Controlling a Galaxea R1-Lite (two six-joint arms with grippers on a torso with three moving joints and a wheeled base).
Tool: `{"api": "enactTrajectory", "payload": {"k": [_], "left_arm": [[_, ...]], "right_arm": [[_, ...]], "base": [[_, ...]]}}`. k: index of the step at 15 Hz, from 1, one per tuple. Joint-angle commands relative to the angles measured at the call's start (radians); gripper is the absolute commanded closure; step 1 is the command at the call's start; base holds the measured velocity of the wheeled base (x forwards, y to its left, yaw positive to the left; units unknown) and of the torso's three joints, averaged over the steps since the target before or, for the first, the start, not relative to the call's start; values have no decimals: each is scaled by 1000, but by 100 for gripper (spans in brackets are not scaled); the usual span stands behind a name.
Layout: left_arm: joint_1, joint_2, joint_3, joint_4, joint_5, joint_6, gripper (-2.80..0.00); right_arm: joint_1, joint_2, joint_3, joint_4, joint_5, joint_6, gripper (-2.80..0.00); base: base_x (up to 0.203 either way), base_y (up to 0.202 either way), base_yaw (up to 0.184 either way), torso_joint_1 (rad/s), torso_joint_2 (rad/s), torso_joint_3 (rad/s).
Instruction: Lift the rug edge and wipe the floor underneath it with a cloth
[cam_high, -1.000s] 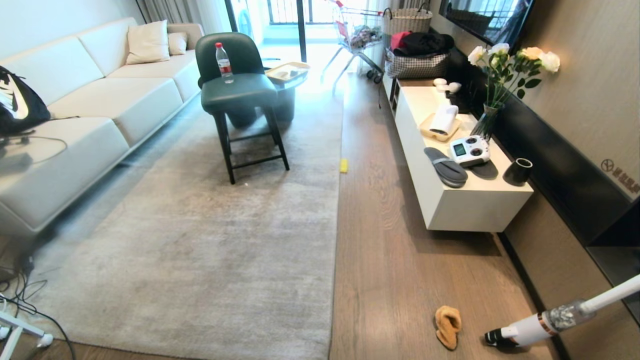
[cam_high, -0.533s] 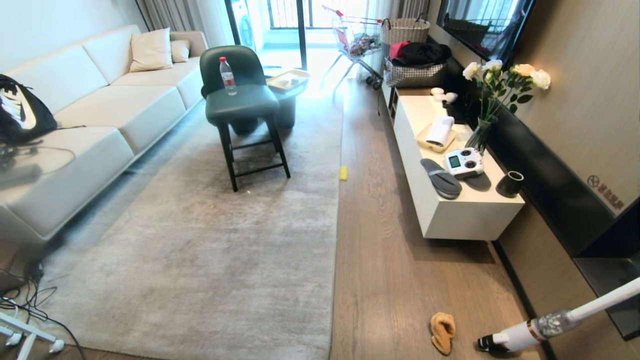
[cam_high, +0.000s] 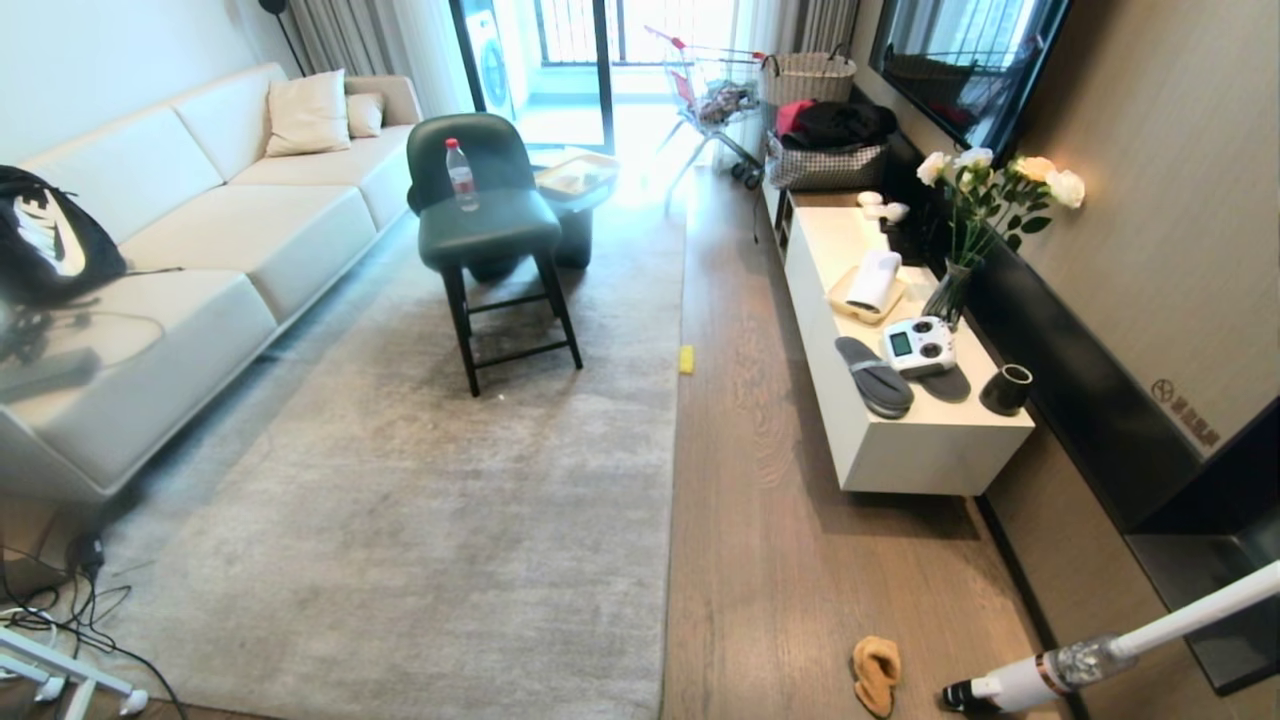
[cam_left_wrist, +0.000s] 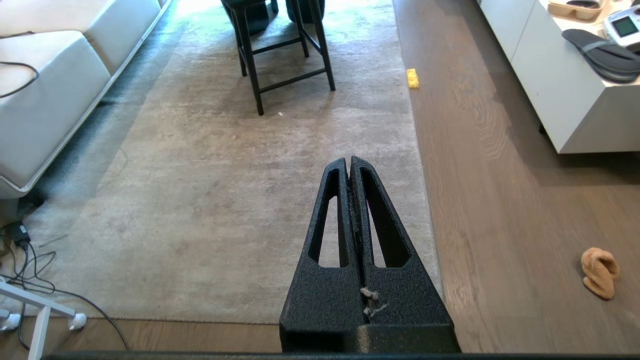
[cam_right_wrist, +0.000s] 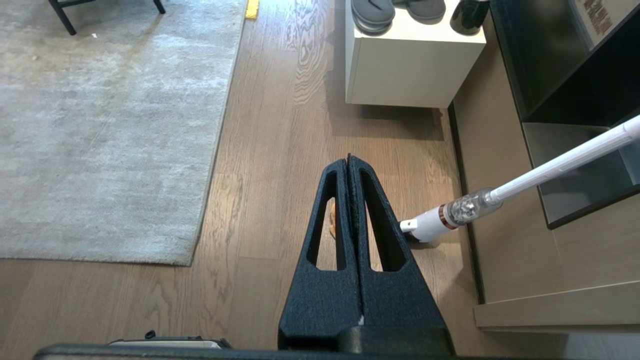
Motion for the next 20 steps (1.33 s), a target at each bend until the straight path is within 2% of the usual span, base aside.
{"api": "enactTrajectory", "payload": {"k": [1,10,20], "left_arm": [[0,1,0,0,0,1,0],[0,1,0,0,0,1,0],[0,1,0,0,0,-1,0]], "right_arm": [[0,2,0,-1,1,0,0],[0,2,0,-2,1,6,0],[0,2,0,-2,1,11,0]], "base": [[0,0,0,152,-370,-214],[0,0,0,144,-328,-181],[0,0,0,4,-6,-4]]}}
